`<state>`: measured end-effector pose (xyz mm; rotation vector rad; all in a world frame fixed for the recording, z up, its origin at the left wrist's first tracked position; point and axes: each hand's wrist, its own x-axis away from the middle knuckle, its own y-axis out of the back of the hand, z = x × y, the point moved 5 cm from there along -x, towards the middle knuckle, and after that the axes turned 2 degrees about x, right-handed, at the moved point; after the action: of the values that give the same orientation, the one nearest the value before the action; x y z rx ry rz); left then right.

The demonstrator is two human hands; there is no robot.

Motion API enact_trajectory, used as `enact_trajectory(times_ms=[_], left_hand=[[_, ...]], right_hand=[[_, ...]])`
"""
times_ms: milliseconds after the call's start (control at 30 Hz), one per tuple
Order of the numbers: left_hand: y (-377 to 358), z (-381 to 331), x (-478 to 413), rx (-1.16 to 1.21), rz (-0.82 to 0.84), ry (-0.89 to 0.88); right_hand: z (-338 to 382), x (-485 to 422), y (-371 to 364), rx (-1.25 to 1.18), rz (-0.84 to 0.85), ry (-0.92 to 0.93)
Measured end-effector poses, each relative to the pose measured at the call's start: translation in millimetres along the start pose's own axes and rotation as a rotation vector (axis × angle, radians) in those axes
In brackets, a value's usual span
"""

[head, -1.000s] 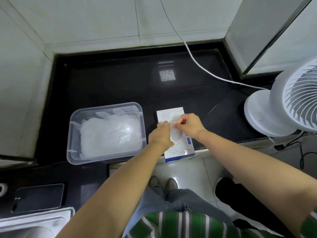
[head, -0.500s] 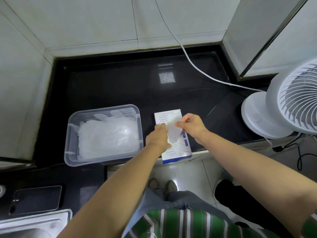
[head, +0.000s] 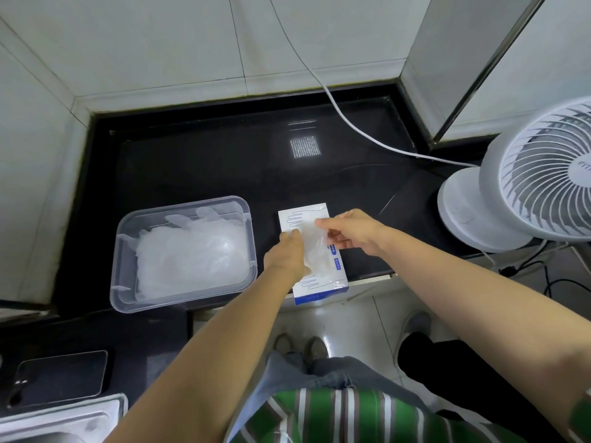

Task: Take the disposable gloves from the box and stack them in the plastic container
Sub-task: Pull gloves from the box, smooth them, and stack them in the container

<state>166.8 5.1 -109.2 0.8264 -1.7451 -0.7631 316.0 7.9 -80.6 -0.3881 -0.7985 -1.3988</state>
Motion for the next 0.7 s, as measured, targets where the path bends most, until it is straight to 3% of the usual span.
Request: enact_trajectory(times_ms=[133, 300, 433, 567, 700], left_hand=[[-2.6, 2.1, -2.2, -0.009, 0.005, 0.01], [-3.5, 3.4, -2.3, 0.001, 0.008, 0.011], [-4.2, 3.2, -1.7, 0.006, -0.003, 0.007], [-5.5, 4.9, -0.1, -0.008, 0.009, 0.006], [-7.1, 6.3, -0.6, 0.001, -0.009, 0.004]], right_hand=[[-4.4, 5.9, -3.2, 0.079, 0.116, -0.015], [5.5, 3.3, -0.1, -0.274, 0.068, 0.1], [5.1, 2.5, 8.0, -0.314, 0.047, 0.165], [0.1, 4.5, 13.1, -0.266, 0.027, 0.13], [-14.7, 10.7, 9.0, -0.013, 0.086, -0.037]])
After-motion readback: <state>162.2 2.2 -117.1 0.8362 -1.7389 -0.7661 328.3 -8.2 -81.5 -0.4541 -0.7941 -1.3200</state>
